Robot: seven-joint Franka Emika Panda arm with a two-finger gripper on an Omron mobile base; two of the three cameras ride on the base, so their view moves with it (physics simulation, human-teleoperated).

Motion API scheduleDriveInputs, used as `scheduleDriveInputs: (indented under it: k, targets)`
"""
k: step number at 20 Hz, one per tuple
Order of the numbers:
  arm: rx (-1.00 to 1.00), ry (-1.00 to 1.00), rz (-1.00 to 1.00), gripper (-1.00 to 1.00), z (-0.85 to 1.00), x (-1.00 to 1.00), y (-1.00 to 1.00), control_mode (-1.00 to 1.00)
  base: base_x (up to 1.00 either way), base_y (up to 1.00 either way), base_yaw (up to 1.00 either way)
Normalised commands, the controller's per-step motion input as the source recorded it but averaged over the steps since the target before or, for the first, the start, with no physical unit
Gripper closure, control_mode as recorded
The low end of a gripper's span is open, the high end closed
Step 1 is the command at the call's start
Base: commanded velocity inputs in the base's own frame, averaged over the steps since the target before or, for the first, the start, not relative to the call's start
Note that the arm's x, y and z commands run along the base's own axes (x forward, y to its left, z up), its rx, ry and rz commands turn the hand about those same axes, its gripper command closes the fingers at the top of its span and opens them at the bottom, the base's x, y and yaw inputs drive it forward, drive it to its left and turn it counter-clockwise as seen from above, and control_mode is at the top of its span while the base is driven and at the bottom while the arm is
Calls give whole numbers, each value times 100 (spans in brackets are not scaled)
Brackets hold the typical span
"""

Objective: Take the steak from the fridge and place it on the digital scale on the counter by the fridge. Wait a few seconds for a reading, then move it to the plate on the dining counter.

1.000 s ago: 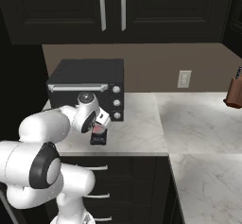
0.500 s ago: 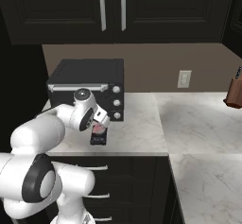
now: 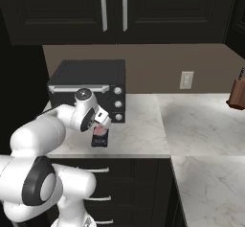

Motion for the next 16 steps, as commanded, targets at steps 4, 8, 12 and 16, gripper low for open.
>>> scheduleDriveInputs:
  k: [4, 8, 12, 16]
  targets:
    - [0, 0, 0, -100, 0, -9, 0, -100, 0, 0, 0]
    - [1, 0, 0, -100, 0, 0, 0, -100, 0, 0, 0]
    - [0, 0, 0, -100, 0, 0, 0, -100, 0, 0, 0]
    - [0, 0, 0, -100, 0, 0, 0, -100, 0, 0, 0]
